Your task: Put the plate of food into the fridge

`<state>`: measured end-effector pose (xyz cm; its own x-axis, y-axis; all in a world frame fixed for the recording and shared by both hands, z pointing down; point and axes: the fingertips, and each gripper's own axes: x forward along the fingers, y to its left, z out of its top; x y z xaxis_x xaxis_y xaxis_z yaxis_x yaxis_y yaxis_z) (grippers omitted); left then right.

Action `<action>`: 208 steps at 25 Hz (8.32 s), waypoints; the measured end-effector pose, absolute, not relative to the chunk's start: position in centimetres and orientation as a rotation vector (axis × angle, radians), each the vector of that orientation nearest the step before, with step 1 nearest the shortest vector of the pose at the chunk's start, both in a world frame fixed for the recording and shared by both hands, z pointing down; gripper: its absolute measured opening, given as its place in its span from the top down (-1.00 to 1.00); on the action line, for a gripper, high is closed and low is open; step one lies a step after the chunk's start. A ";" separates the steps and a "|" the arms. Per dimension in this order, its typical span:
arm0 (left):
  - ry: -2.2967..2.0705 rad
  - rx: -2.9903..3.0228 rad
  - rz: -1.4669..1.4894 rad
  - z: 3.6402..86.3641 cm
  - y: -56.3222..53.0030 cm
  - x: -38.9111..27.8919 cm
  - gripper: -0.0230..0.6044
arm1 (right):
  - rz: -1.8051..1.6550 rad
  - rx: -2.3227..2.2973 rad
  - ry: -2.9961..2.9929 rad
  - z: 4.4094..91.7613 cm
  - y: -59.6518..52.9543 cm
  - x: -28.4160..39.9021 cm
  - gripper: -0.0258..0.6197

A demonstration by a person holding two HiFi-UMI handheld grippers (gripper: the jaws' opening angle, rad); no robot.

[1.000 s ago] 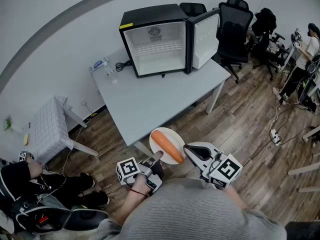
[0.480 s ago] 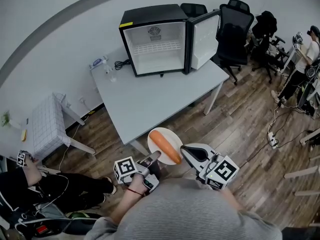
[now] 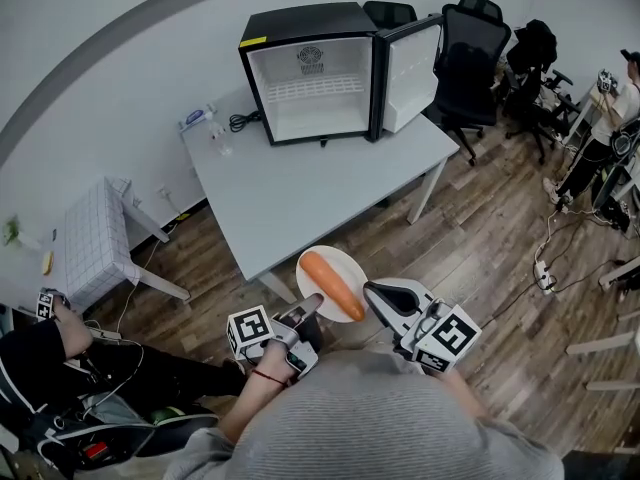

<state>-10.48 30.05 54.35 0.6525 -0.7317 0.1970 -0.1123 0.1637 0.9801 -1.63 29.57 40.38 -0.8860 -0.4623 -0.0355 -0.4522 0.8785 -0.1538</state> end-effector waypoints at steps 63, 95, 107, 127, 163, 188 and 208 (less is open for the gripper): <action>-0.886 1.254 -0.601 53.9 6.9 -10.1 0.84 | -0.268 -0.619 2.960 39.4 2.5 0.1 0.87; -0.902 1.213 -0.668 52.5 -8.9 -7.3 0.84 | -0.291 -0.495 2.982 39.2 -13.0 2.1 0.87; -0.849 1.218 -0.692 51.5 -11.1 -9.0 0.84 | -0.335 -0.402 2.968 39.4 -13.3 -0.6 0.87; -0.903 1.238 -0.636 52.8 -13.6 -11.6 0.84 | -0.417 -0.264 3.029 41.0 -14.5 -3.1 0.87; -0.952 1.234 -0.616 54.6 -27.4 -18.4 0.84 | -0.437 -0.708 2.895 41.6 -19.5 -2.4 0.87; -1.119 1.031 -0.707 57.8 -35.7 -20.4 0.84 | -0.482 -0.726 2.881 42.1 -19.4 -1.9 0.87; -1.217 0.959 -0.788 58.5 -38.7 -20.0 0.84 | -0.511 -0.777 2.858 42.6 -20.2 -0.6 0.87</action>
